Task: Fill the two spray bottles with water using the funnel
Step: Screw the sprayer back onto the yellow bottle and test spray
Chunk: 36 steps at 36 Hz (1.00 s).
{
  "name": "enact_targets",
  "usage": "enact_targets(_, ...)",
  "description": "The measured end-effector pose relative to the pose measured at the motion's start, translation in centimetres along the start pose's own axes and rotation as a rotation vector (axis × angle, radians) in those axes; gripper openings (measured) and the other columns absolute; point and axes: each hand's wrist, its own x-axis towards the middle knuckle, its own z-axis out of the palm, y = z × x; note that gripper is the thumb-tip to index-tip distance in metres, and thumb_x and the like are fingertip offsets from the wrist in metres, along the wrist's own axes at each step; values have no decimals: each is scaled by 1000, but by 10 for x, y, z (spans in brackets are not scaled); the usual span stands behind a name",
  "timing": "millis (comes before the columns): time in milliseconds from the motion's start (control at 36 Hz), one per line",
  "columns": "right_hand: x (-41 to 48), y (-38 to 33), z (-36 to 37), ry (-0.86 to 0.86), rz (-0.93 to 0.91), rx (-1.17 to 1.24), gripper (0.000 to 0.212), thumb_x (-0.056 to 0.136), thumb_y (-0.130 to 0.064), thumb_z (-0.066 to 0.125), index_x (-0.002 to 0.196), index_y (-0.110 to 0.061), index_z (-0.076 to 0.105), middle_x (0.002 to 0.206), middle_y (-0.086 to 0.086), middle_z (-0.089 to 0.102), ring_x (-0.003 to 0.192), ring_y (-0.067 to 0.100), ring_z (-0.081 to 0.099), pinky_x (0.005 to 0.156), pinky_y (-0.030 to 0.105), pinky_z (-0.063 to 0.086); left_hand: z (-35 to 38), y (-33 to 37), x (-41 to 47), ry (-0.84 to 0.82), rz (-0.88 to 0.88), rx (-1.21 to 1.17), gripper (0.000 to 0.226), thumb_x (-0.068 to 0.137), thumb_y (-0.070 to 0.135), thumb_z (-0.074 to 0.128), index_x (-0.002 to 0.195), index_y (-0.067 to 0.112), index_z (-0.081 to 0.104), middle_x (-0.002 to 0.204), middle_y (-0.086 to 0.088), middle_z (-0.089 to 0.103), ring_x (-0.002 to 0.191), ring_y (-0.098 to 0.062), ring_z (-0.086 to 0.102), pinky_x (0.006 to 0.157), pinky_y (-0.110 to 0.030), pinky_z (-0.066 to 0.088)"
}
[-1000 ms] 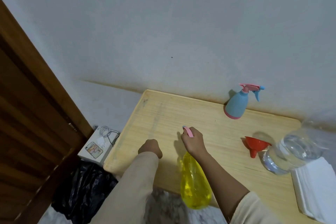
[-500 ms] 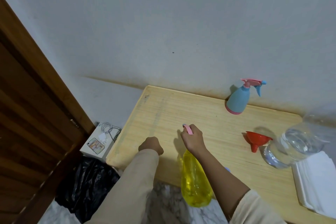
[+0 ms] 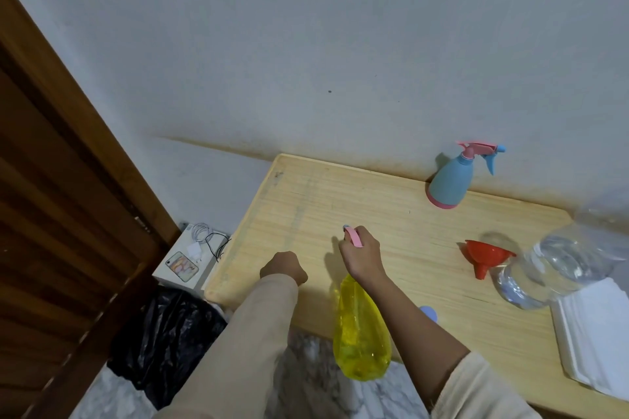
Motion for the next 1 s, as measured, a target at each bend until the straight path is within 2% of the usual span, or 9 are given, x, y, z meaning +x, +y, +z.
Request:
enact_targets(194, 1, -10, 1, 39, -53, -15, 9, 80, -7, 51, 75, -4, 45, 71, 3, 43, 61, 16, 37, 53, 27, 28, -7, -2, 0, -44, 69, -35, 28, 88, 18, 56, 66, 12, 40, 70, -1, 44, 60, -16, 44, 51, -24, 31)
enact_targets(278, 5, -20, -6, 100, -91, 1, 15, 74, -14, 49, 78, 1, 49, 74, 9, 47, 64, 19, 39, 55, 29, 30, -18, 3, -1, -129, 215, -103, 21, 89, 26, 59, 80, 9, 54, 83, -4, 54, 73, -19, 50, 63, -25, 36)
enact_targets(389, 19, -35, -24, 239, -171, 23, 7, 81, -1, 51, 86, 4, 52, 76, 11, 50, 65, 21, 43, 57, 30, 34, -38, 17, -12, -168, 410, -523, 27, 92, 21, 60, 116, 9, 59, 103, -1, 57, 86, -8, 53, 64, -9, 42)
enact_targets(472, 29, -48, -40, 345, -243, 36, 2, 82, -2, 51, 82, 0, 50, 75, 9, 49, 66, 21, 43, 56, 30, 34, -51, 34, -19, -184, 521, -740, 13, 94, 14, 57, 104, 20, 61, 96, -1, 59, 86, -10, 53, 69, -14, 42)
enact_targets(611, 47, -66, -62, 502, -381, 6, 8, 81, 1, 51, 83, -7, 48, 81, 6, 46, 74, 20, 41, 59, 13, 29, -59, 69, -23, -195, 700, -813, 30, 93, -7, 49, 121, 0, 55, 102, -4, 63, 81, 5, 61, 74, -7, 43)
enact_targets(694, 62, -73, -71, 572, -423, 0, 19, 78, -6, 46, 95, 0, 52, 88, 6, 47, 80, 20, 42, 64, 18, 26, -51, 93, -16, -246, 763, -805, 49, 87, -3, 62, 132, 6, 45, 117, -4, 58, 91, 14, 58, 81, -8, 45)
enact_targets(778, 79, -78, -79, 663, -440, 5, 29, 75, -6, 44, 101, 4, 52, 92, 6, 47, 83, 19, 41, 68, 14, 27, -35, 117, -1, -92, 798, -676, 97, 64, 37, 79, 146, 24, 29, 143, 5, 39, 124, 5, 43, 102, -19, 38)
enact_targets(833, 93, -80, -82, 711, -441, 25, 26, 77, -1, 46, 102, 4, 51, 92, 6, 46, 82, 18, 40, 68, 8, 29, -25, 135, 10, 27, 789, -684, 110, 54, 49, 80, 147, 32, 24, 144, 9, 36, 133, -4, 36, 107, -29, 37)
enact_targets(1000, 141, -73, -89, 667, -393, 16, 34, 86, -2, 52, 119, 3, 44, 103, 3, 39, 92, 18, 39, 76, 19, 27, -23, 183, 57, 217, 731, -731, 81, 61, 33, 74, 135, 21, 42, 126, 2, 50, 118, -15, 51, 98, -37, 47)
